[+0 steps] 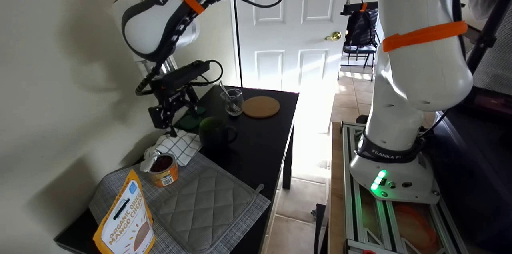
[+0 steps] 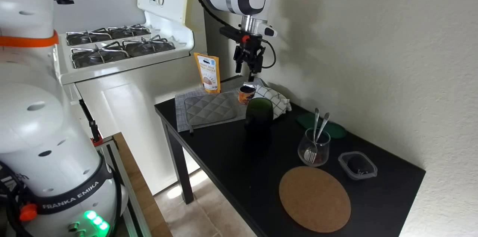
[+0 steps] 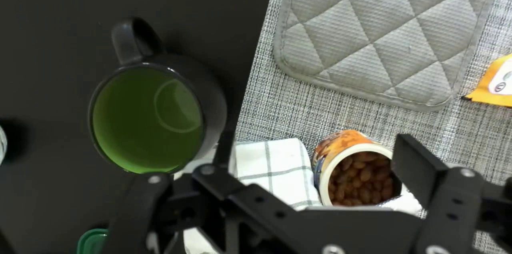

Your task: Move the can to the wooden board on the right.

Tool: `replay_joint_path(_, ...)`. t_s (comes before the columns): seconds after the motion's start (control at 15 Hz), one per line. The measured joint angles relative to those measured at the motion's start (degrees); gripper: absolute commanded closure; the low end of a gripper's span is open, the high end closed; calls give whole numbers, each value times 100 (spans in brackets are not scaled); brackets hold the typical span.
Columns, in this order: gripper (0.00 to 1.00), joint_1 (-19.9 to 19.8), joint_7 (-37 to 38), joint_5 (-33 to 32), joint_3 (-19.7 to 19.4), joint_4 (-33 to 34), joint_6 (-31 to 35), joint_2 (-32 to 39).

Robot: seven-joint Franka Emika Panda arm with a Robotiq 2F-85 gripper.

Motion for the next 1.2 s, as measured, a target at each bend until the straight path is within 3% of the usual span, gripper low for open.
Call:
replay_joint_path(0.53, 0, 19, 203, 35, -19, 103, 229, 375)
replay_joint_path(1.0, 0, 77, 699, 93, -129, 99, 1472, 864)
replay_joint_path(1.2, 6, 167, 789, 97, -146, 121, 1797, 1009)
